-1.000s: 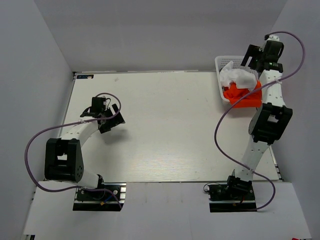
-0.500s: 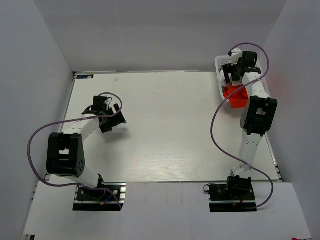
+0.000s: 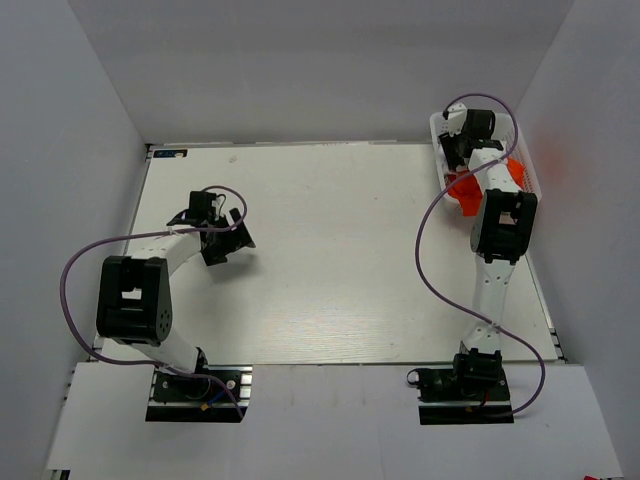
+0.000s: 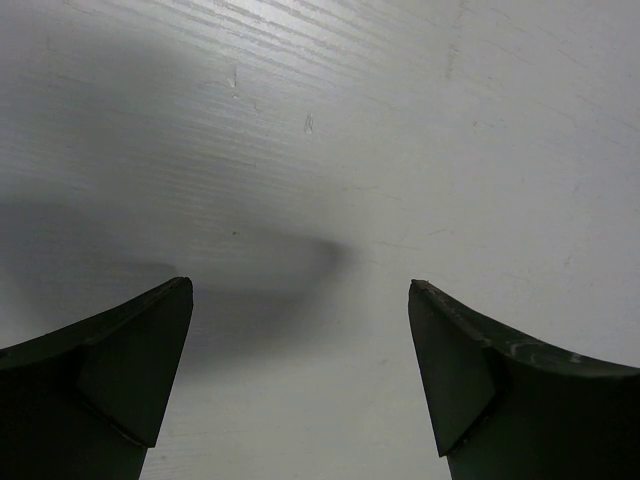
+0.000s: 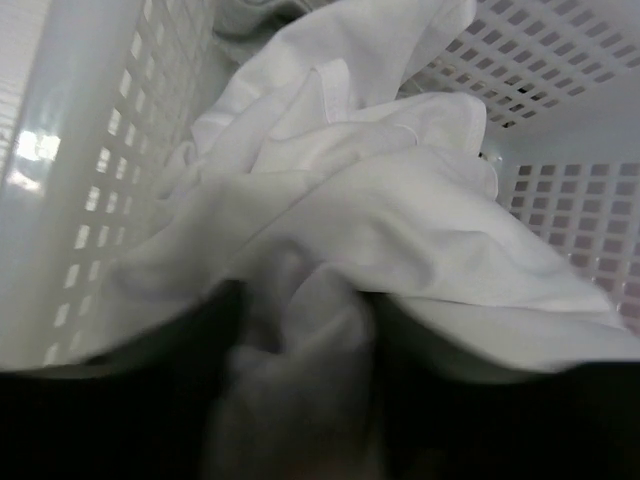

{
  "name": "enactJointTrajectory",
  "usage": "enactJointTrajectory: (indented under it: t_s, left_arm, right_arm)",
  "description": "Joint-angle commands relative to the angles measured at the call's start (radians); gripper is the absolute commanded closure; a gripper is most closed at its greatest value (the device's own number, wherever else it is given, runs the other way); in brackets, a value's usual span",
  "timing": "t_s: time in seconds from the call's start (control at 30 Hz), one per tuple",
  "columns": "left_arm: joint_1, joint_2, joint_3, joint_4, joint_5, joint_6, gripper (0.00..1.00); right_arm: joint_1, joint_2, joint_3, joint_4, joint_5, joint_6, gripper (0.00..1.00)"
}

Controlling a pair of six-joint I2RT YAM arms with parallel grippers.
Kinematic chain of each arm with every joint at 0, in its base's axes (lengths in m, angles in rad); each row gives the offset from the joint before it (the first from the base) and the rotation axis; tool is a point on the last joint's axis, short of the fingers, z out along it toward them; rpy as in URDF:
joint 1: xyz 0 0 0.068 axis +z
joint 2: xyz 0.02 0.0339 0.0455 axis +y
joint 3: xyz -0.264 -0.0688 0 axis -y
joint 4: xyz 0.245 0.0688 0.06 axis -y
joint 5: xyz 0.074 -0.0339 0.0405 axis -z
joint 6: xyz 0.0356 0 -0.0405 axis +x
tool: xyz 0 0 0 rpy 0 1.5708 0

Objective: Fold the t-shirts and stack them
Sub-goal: Grab crumpled tshirt from bin with the right arm

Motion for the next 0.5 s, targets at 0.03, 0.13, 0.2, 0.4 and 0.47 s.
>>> enactJointTrajectory:
  t_s: [0.03,0.13,0.2,0.4,0.47]
  left_arm:
    - [-0.004,0.001,0.043,0.013,0.014,0.009,0.01]
    - [-0.004,0.01,0.052,0.013,0.024,0.009,0.01]
    - [-0.004,0.01,0.052,0.013,0.033,0.009,0.01]
    - [-0.004,0.032,0.061,0.031,0.06,0.0,0.01]
    - [-0.004,0.032,0.07,0.031,0.06,0.0,0.01]
  right_arm:
    - [-0.004,-0.005,0.038,0.013,0.046,0.033,0.71]
    - [-0.002,-0.032,-0.006,0.094,0.031,0.055,0.92]
    - [0.004,-0.046,-0.007,0.127,0.0,0.066,1.0]
    - [-0.001,-0.123,-0.01,0.306,0.078,0.254,1.0]
    - [-0.006,-0.172,-0.022,0.358,0.106,0.299,1.0]
